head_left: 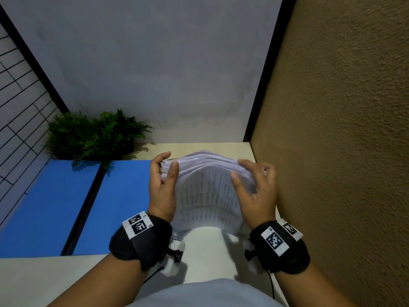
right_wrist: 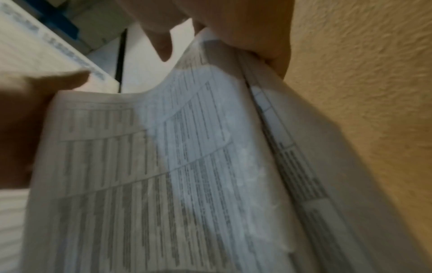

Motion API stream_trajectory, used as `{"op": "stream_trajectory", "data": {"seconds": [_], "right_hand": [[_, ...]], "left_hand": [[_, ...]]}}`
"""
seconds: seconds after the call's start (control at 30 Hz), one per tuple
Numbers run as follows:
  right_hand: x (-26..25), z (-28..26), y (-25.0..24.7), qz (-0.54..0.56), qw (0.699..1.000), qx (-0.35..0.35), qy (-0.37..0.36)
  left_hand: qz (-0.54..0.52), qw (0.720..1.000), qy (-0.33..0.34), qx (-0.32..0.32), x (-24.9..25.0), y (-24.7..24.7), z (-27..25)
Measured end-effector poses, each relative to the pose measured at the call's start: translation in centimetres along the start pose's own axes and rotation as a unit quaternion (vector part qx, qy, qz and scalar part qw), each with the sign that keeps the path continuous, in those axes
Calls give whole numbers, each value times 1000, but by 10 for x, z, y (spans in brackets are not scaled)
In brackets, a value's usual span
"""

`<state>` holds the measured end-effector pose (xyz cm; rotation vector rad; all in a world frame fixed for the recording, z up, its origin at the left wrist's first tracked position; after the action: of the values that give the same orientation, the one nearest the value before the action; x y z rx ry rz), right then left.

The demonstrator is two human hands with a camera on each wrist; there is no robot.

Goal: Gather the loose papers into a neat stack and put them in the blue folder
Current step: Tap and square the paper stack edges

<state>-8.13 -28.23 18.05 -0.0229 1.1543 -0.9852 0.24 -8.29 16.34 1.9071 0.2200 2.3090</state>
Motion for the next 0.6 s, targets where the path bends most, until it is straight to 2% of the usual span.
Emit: {"op": "stream_trajectory", "data": {"seconds": [0.07, 0.2, 0.27, 0.37, 0.53, 0.6], "right_hand": [[5, 5, -3, 28, 997, 15, 65], [2, 4, -1, 22, 1000, -20, -5], [7, 7, -2, 44, 998, -5, 46], [16, 13, -4, 148, 980, 4, 135], [41, 19, 3, 243, 934, -76, 249], [51, 19, 7, 271, 912, -144, 270]], "left_hand": [[-14, 999, -10, -32, -3, 0, -1], [-34, 996, -12, -82, -4, 1, -5], [-22, 996, -22, -82, -6, -1, -5], [24, 995, -55, -84, -13, -6, -2], [10, 982, -150, -117, -27, -14, 7], [12, 976, -165, -140, -29, -18, 10]]}}
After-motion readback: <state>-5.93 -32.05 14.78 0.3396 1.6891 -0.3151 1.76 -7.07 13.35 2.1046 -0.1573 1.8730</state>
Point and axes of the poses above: each hand's wrist, its own z-axis towards the middle knuckle, its own y-axis out of the palm, x = y × z, the point moved 3 cm from there along z, towards the middle knuckle, and after that the axes turned 6 degrees about -z, right-handed, at the moved point
